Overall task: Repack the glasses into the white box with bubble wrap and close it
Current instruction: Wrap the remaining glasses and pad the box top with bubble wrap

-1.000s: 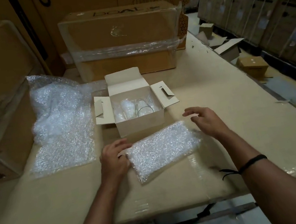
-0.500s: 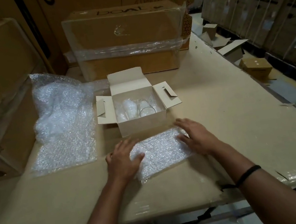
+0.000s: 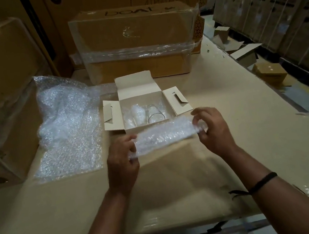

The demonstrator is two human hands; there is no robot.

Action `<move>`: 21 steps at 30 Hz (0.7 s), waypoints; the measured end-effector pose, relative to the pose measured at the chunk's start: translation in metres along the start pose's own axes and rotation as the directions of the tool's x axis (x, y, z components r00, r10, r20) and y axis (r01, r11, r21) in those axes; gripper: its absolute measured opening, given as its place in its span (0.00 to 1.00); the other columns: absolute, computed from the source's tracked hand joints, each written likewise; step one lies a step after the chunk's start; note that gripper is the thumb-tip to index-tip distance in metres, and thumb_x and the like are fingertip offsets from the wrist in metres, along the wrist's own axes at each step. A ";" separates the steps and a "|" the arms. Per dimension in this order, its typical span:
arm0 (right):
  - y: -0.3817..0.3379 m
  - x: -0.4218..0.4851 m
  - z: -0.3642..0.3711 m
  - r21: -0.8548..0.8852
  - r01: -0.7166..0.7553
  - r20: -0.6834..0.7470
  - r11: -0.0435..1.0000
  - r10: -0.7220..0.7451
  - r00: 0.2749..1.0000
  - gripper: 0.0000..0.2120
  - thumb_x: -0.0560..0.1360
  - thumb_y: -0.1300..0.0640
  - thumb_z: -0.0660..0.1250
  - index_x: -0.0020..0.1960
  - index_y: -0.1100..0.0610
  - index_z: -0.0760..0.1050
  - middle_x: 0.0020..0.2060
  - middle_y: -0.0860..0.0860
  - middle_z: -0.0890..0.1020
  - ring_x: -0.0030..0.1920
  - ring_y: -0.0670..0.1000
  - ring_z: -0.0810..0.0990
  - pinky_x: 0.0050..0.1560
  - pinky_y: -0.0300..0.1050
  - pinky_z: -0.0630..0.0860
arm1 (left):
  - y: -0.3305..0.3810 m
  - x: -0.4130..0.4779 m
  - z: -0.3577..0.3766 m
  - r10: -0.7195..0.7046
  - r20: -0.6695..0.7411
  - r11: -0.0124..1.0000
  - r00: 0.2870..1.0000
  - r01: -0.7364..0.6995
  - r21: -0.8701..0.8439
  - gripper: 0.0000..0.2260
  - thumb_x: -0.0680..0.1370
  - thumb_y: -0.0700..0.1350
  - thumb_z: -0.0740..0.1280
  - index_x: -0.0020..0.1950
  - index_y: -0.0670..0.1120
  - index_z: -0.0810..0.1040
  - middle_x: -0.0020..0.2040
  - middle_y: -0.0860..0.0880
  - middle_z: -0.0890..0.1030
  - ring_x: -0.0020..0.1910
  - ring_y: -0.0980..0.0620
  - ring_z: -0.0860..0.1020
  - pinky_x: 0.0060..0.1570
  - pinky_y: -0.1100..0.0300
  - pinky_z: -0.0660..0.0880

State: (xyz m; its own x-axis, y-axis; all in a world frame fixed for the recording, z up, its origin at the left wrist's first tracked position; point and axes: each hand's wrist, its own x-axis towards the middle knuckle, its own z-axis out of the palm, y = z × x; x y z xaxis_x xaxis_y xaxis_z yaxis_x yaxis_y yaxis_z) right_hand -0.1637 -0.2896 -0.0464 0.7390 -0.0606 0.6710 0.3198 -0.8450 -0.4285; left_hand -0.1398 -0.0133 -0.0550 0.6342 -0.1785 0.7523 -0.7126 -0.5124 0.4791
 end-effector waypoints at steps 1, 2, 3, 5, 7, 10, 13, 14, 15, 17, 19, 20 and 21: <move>0.000 -0.007 0.000 -0.011 0.041 0.039 0.999 -0.041 0.998 0.13 0.60 0.69 0.62 0.43 0.60 0.76 0.51 0.53 0.81 0.54 0.52 0.76 0.57 0.45 0.70 | -0.004 -0.002 -0.001 0.045 0.041 0.998 0.998 -0.046 0.032 0.10 0.67 0.29 0.57 0.41 0.40 0.74 0.52 0.44 0.81 0.55 0.48 0.76 0.57 0.59 0.72; 0.003 -0.015 0.000 -0.012 0.074 0.121 0.997 -0.072 0.990 0.15 0.59 0.69 0.60 0.43 0.60 0.77 0.49 0.52 0.82 0.54 0.53 0.77 0.57 0.45 0.71 | -0.009 -0.006 -0.001 0.059 0.109 0.996 0.992 -0.065 0.056 0.09 0.67 0.31 0.57 0.39 0.40 0.75 0.52 0.45 0.82 0.55 0.48 0.77 0.56 0.57 0.72; 0.006 -0.022 0.000 0.008 0.076 0.228 0.997 -0.075 0.971 0.17 0.58 0.67 0.59 0.44 0.60 0.77 0.47 0.51 0.82 0.51 0.54 0.79 0.55 0.45 0.72 | -0.015 -0.011 -0.002 0.037 0.194 0.996 0.980 -0.052 0.072 0.09 0.66 0.31 0.58 0.39 0.42 0.74 0.51 0.48 0.82 0.54 0.49 0.78 0.53 0.56 0.72; 0.009 -0.034 0.001 0.029 -0.028 0.419 0.999 0.013 0.908 0.17 0.57 0.63 0.59 0.44 0.59 0.77 0.46 0.49 0.83 0.49 0.54 0.81 0.53 0.44 0.74 | -0.027 -0.021 -0.001 -0.069 0.349 0.995 0.935 0.040 0.092 0.15 0.60 0.32 0.60 0.42 0.44 0.77 0.43 0.54 0.80 0.45 0.50 0.78 0.46 0.56 0.71; 0.009 -0.041 0.001 0.010 -0.137 0.512 0.990 0.113 0.851 0.15 0.58 0.62 0.59 0.43 0.56 0.76 0.47 0.49 0.84 0.48 0.54 0.81 0.50 0.41 0.73 | -0.035 -0.028 -0.003 -0.195 0.456 0.981 0.868 0.167 0.102 0.19 0.60 0.36 0.60 0.45 0.53 0.76 0.35 0.56 0.76 0.35 0.51 0.74 0.41 0.57 0.70; 0.005 -0.037 0.000 -0.063 -0.242 0.568 0.968 0.234 0.789 0.08 0.69 0.54 0.64 0.47 0.54 0.76 0.41 0.47 0.81 0.41 0.52 0.78 0.42 0.43 0.70 | -0.036 -0.026 -0.008 -0.393 0.466 0.911 0.793 0.405 0.080 0.10 0.69 0.42 0.66 0.43 0.56 0.70 0.31 0.53 0.75 0.30 0.53 0.72 0.32 0.61 0.68; 0.002 -0.024 0.002 -0.100 -0.369 0.618 0.924 0.349 0.704 0.09 0.78 0.46 0.64 0.41 0.48 0.73 0.36 0.46 0.78 0.39 0.51 0.76 0.40 0.45 0.70 | -0.038 -0.015 -0.006 -0.510 0.432 0.831 0.744 0.556 0.024 0.09 0.74 0.47 0.72 0.51 0.54 0.76 0.41 0.51 0.80 0.37 0.53 0.77 0.35 0.64 0.71; 0.000 -0.020 0.004 -0.124 -0.388 0.604 0.913 0.380 0.701 0.11 0.79 0.46 0.63 0.38 0.47 0.71 0.34 0.46 0.77 0.39 0.51 0.76 0.40 0.45 0.70 | -0.040 -0.011 -0.003 -0.532 0.413 0.820 0.739 0.571 0.035 0.10 0.75 0.48 0.72 0.55 0.52 0.77 0.44 0.50 0.81 0.41 0.51 0.78 0.40 0.62 0.72; 0.000 -0.016 0.008 -0.161 -0.391 0.578 0.906 0.408 0.707 0.12 0.79 0.46 0.62 0.38 0.46 0.71 0.33 0.45 0.76 0.40 0.52 0.75 0.40 0.46 0.70 | -0.044 -0.009 0.000 -0.555 0.391 0.813 0.735 0.578 0.068 0.11 0.75 0.49 0.71 0.57 0.51 0.77 0.47 0.48 0.82 0.45 0.48 0.78 0.45 0.59 0.73; 0.000 -0.012 0.019 -0.260 -0.400 0.520 0.879 0.477 0.709 0.06 0.78 0.47 0.62 0.46 0.47 0.74 0.37 0.47 0.78 0.44 0.54 0.77 0.43 0.47 0.72 | -0.052 -0.008 0.007 -0.621 0.333 0.781 0.709 0.597 0.185 0.13 0.76 0.53 0.68 0.59 0.54 0.75 0.49 0.47 0.82 0.51 0.42 0.77 0.50 0.54 0.71; -0.002 -0.012 0.029 -0.343 -0.421 0.484 0.840 0.542 0.687 0.10 0.77 0.48 0.64 0.56 0.49 0.74 0.46 0.50 0.81 0.49 0.55 0.78 0.47 0.48 0.74 | -0.052 -0.007 0.010 -0.714 0.283 0.698 0.640 0.622 0.353 0.14 0.75 0.57 0.66 0.60 0.60 0.71 0.52 0.48 0.81 0.54 0.41 0.73 0.47 0.54 0.67; -0.004 -0.013 0.033 -0.372 -0.419 0.475 0.828 0.558 0.681 0.12 0.76 0.49 0.64 0.59 0.49 0.73 0.49 0.50 0.81 0.51 0.55 0.78 0.48 0.47 0.74 | -0.051 -0.008 0.010 -0.736 0.271 0.670 0.621 0.609 0.424 0.17 0.74 0.58 0.66 0.61 0.60 0.69 0.54 0.49 0.79 0.55 0.41 0.72 0.47 0.53 0.67; -0.006 -0.015 0.035 -0.402 -0.400 0.461 0.824 0.559 0.689 0.13 0.76 0.50 0.64 0.60 0.49 0.72 0.52 0.50 0.80 0.53 0.55 0.77 0.49 0.47 0.73 | -0.049 -0.009 0.010 -0.722 0.264 0.674 0.639 0.567 0.472 0.19 0.73 0.58 0.67 0.63 0.60 0.68 0.57 0.49 0.77 0.57 0.42 0.71 0.49 0.52 0.68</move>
State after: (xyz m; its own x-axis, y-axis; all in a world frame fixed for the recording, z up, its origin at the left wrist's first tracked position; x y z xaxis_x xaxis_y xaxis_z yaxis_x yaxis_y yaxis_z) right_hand -0.1561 -0.2645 -0.0753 0.9615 -0.2691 -0.0565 -0.2700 -0.8855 -0.3782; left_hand -0.1081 0.0050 -0.0897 0.9993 0.0345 0.0153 0.0209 -0.8438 0.5363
